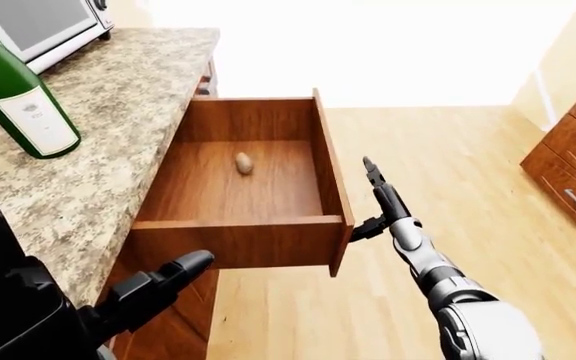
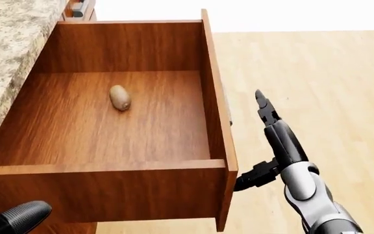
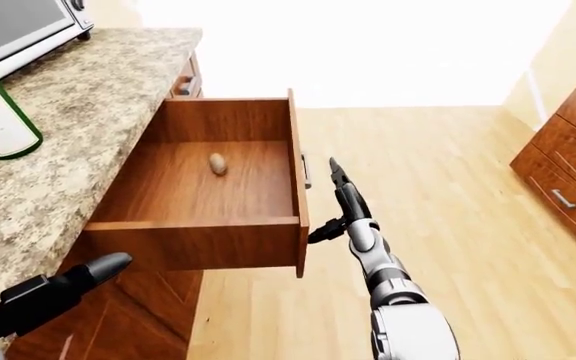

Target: Close the right drawer.

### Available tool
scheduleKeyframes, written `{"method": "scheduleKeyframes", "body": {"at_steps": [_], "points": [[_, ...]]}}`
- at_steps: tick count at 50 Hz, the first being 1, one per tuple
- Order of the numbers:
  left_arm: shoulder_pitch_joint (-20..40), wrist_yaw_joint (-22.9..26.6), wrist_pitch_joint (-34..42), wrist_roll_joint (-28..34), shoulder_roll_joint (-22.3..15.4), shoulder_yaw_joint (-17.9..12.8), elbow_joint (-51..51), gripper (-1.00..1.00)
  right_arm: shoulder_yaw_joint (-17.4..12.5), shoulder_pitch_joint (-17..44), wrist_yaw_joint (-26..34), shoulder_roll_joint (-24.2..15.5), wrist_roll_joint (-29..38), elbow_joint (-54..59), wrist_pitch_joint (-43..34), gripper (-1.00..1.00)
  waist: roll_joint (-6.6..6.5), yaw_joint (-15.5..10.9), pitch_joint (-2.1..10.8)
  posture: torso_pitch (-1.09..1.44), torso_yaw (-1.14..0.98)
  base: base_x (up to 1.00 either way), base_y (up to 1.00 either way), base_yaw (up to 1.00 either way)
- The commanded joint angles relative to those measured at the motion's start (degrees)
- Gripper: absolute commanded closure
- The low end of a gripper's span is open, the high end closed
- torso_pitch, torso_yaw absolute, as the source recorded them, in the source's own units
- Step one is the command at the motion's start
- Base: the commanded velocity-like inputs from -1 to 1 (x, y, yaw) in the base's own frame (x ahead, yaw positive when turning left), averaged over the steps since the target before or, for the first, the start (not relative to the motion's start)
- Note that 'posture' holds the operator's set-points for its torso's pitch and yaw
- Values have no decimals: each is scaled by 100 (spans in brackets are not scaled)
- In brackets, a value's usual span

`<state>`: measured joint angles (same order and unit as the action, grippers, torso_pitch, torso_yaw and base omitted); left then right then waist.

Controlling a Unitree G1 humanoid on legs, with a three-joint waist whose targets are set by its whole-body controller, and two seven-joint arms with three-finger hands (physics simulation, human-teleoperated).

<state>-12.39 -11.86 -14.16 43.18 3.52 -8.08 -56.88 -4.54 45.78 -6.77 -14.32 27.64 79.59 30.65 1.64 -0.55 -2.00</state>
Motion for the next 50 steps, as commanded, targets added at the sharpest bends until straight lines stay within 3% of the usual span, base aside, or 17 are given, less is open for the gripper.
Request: {"method": "scheduleKeyframes", "body": {"at_steps": [1,50], "points": [[45,-30,-62,-11,-5,10,-163,-100,-44,310,33,52,-140,-324,359,-100,11,-35,145,0,0,0,0,0],[28,-45,-79,-11,2,19,-145,-100,136,689,163,553,252,-297,298,-100,-20,-28,159,0,0,0,0,0]]}}
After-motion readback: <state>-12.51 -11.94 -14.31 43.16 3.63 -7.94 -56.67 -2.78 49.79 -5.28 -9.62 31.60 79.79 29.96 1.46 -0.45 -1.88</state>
